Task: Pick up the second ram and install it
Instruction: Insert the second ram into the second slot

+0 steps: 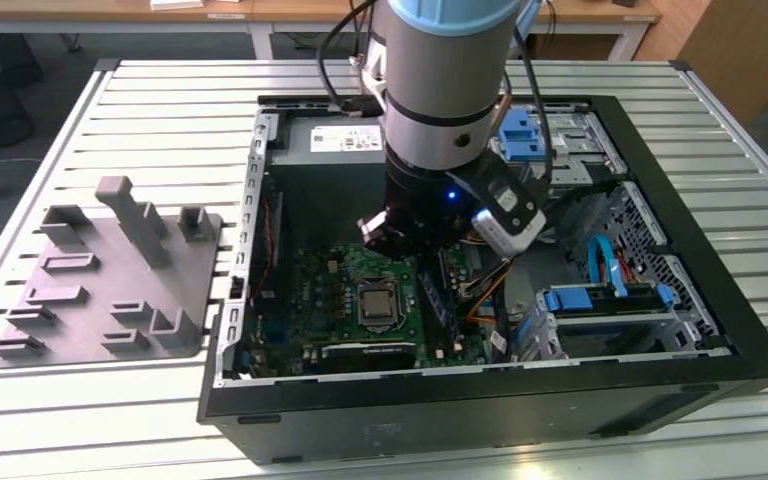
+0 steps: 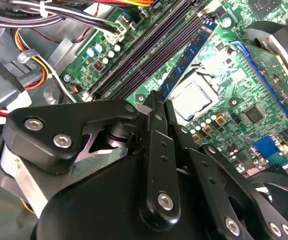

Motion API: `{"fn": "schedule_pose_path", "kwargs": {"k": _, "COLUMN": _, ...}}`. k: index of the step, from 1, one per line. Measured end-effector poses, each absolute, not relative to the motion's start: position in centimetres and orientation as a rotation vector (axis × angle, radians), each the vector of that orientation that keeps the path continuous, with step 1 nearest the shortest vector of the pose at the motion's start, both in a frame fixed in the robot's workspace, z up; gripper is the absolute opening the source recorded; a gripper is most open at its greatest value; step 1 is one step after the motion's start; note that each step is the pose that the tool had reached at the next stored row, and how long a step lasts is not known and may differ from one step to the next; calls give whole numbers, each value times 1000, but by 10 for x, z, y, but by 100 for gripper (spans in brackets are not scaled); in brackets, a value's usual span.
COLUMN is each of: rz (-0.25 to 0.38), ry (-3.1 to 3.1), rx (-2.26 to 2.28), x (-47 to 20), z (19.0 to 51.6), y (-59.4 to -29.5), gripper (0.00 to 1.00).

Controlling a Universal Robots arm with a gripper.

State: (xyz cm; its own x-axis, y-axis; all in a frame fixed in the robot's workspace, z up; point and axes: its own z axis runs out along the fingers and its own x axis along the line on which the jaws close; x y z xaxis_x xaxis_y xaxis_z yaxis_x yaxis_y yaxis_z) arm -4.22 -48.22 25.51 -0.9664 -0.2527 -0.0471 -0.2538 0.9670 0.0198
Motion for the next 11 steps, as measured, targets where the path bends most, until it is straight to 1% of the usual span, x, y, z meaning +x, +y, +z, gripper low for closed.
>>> {"fn": "schedule_pose_path", "kwargs": {"k": 11, "rz": 33, "ry": 3093, "rx": -100, "x": -42, "z": 253, "y": -482, "gripper": 14}}
